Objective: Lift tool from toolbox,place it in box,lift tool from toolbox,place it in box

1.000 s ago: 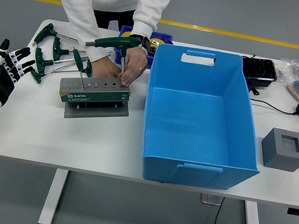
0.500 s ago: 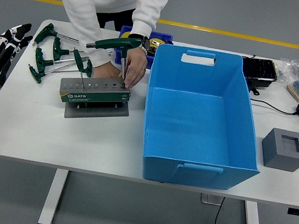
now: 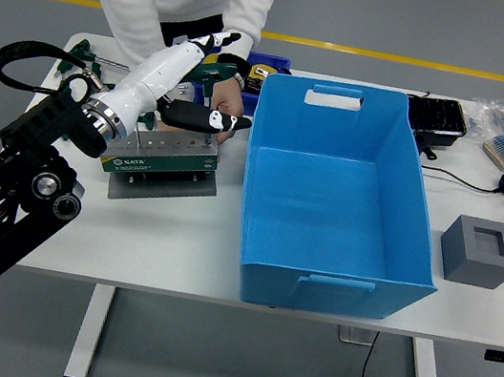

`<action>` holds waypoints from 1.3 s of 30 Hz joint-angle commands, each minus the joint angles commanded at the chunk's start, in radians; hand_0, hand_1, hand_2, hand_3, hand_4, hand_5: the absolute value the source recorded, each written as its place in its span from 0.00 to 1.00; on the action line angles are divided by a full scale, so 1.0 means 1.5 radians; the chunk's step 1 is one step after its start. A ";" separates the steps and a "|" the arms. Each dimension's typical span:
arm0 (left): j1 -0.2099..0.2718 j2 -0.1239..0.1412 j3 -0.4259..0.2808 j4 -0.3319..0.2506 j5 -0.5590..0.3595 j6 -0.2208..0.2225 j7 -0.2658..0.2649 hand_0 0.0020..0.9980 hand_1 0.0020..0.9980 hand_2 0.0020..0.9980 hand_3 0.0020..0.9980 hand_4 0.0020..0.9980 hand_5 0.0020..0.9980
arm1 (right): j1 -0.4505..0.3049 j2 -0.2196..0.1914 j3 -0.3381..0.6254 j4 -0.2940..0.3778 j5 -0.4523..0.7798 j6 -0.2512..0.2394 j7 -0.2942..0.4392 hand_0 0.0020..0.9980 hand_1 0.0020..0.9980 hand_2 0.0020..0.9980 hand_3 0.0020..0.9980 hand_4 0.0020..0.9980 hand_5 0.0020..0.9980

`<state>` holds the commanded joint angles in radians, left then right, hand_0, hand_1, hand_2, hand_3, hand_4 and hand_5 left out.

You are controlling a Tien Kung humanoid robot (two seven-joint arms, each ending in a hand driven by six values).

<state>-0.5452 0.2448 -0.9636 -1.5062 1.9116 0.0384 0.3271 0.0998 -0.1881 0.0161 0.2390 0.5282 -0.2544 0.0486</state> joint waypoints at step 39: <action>-0.135 -0.096 0.085 0.328 0.185 0.059 0.092 0.59 0.59 0.65 0.72 1.00 0.82 | -0.003 0.001 0.016 0.001 -0.025 -0.013 -0.004 0.70 0.68 0.76 0.60 0.83 0.76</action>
<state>-0.7471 0.1004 -0.8362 -1.0149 2.1893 0.1269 0.4647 0.0947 -0.1872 0.0405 0.2401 0.4910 -0.2731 0.0422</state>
